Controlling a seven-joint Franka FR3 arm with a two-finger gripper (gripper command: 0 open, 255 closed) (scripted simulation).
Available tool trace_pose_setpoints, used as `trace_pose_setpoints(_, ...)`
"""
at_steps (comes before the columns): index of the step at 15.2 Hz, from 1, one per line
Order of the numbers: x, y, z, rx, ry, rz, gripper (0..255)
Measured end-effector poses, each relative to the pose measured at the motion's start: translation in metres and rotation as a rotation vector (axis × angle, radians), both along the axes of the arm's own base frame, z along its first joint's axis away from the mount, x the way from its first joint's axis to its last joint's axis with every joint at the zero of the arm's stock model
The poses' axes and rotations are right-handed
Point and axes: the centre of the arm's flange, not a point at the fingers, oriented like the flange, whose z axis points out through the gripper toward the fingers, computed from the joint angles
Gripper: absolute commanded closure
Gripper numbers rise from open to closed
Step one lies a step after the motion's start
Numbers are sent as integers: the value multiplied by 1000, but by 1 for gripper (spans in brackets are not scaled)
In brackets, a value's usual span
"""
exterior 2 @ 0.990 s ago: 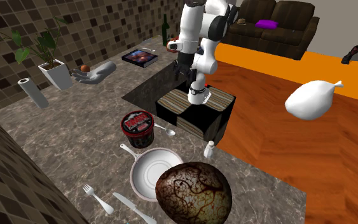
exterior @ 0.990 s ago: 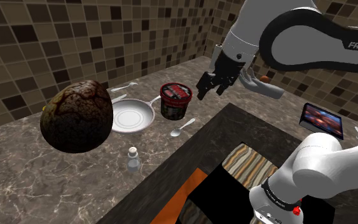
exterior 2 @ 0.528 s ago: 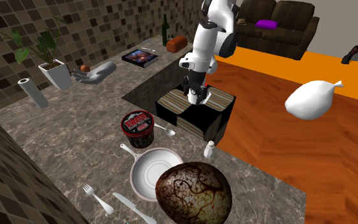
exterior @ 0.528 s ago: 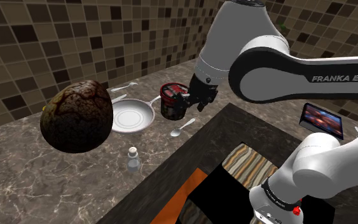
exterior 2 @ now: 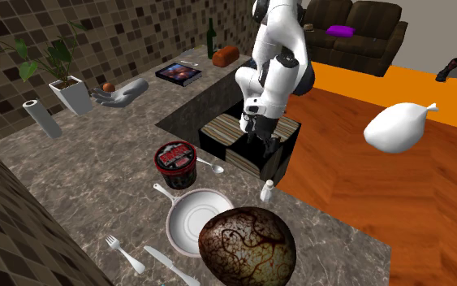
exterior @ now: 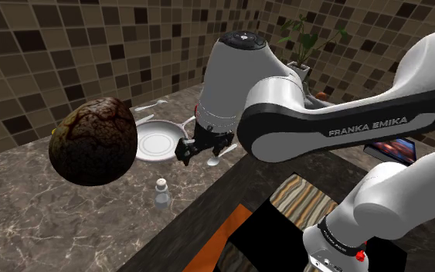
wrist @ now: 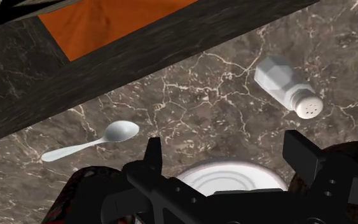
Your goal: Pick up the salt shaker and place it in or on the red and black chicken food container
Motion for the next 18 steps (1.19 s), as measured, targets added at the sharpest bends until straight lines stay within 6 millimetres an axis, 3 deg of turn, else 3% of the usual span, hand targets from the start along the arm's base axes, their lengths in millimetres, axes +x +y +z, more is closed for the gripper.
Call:
trace_pose_setpoints(10, 26, 102, -76, -21, 5, -43, 0)
trace_pose_setpoints(18, 36, 108, -118, -22, 2, -48, 0)
